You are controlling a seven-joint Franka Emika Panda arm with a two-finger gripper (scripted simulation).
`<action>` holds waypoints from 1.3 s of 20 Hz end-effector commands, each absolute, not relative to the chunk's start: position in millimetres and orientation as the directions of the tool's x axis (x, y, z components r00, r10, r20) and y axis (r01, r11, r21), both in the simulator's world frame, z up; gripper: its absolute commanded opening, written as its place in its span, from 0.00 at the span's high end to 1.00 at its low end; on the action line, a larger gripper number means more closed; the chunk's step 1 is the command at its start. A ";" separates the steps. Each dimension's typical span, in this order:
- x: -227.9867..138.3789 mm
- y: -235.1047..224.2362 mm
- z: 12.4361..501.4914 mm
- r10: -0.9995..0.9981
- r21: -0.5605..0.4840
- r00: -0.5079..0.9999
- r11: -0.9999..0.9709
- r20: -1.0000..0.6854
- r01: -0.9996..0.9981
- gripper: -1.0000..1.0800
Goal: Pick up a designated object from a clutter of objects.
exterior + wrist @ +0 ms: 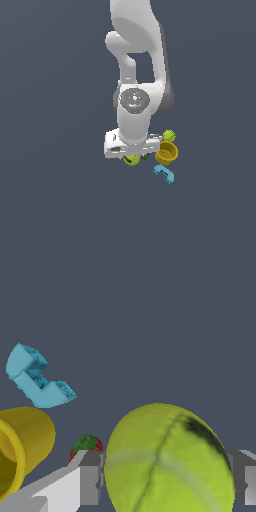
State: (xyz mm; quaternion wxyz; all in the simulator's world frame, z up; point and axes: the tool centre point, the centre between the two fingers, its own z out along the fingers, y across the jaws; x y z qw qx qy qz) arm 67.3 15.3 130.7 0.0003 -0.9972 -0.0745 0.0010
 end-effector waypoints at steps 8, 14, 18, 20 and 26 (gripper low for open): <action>68.0 -49.8 233.8 0.148 -0.002 0.989 -0.989 0.001 0.148 1.00; 69.7 -89.5 295.9 0.148 -0.002 0.989 -0.989 0.001 0.148 1.00; 71.5 -110.0 327.8 0.148 -0.001 0.989 -0.989 0.000 0.148 1.00; 72.4 -118.0 340.2 0.148 -0.001 0.989 -0.989 0.000 0.148 1.00; 74.9 -133.7 364.1 0.148 0.000 0.989 -0.989 0.000 0.148 1.00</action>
